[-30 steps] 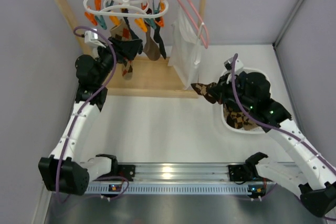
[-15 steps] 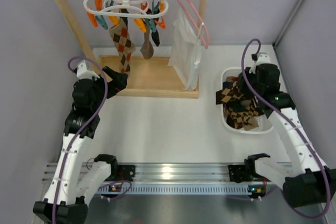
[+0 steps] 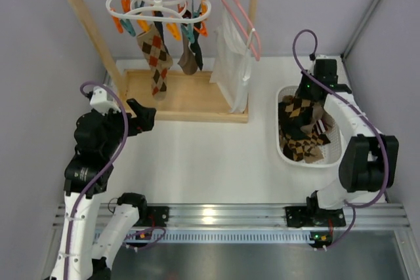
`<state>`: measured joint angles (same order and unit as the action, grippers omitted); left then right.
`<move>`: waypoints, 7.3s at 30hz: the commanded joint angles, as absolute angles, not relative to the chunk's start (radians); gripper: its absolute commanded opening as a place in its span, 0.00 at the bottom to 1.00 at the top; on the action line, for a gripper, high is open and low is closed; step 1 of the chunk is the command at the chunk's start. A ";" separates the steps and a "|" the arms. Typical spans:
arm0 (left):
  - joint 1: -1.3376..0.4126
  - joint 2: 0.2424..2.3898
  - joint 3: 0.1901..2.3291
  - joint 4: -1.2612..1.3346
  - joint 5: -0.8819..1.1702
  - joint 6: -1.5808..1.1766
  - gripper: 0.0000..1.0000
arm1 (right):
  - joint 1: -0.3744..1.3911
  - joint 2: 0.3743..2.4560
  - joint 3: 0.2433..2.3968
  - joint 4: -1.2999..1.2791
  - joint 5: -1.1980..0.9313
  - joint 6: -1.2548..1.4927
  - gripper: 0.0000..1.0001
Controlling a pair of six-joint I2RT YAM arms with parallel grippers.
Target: Remove the socks clipped to the hanger
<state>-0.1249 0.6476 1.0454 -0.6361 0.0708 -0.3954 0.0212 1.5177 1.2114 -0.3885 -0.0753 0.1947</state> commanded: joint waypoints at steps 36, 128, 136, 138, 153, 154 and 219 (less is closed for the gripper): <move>-0.164 0.761 1.040 -0.341 -0.005 -0.374 0.99 | 0.009 0.861 0.799 0.127 -0.724 0.482 0.99; -0.890 1.424 1.072 0.334 -0.819 0.089 0.00 | 0.881 2.058 2.490 -0.249 0.225 -0.233 0.80; -0.888 1.436 1.088 0.334 -0.834 0.127 0.00 | 0.879 2.112 2.513 -0.175 0.201 -0.244 0.75; -0.888 1.440 1.097 0.334 -0.834 0.135 0.00 | 0.879 2.125 2.514 -0.151 0.201 -0.259 0.75; -0.868 1.425 1.097 0.336 -0.827 0.120 0.00 | 0.870 2.178 2.513 -0.037 0.127 -0.304 0.54; -0.865 1.425 1.095 0.336 -0.825 0.117 0.00 | 0.870 2.181 2.513 -0.040 0.123 -0.304 0.51; -1.086 1.996 1.632 0.253 -0.024 -0.310 0.03 | 0.882 0.299 1.144 -0.591 0.594 0.156 1.00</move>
<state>-1.0863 1.8835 1.4982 0.2050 0.0143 -0.3622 0.8764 0.3336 1.1225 -0.5713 0.5785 0.1406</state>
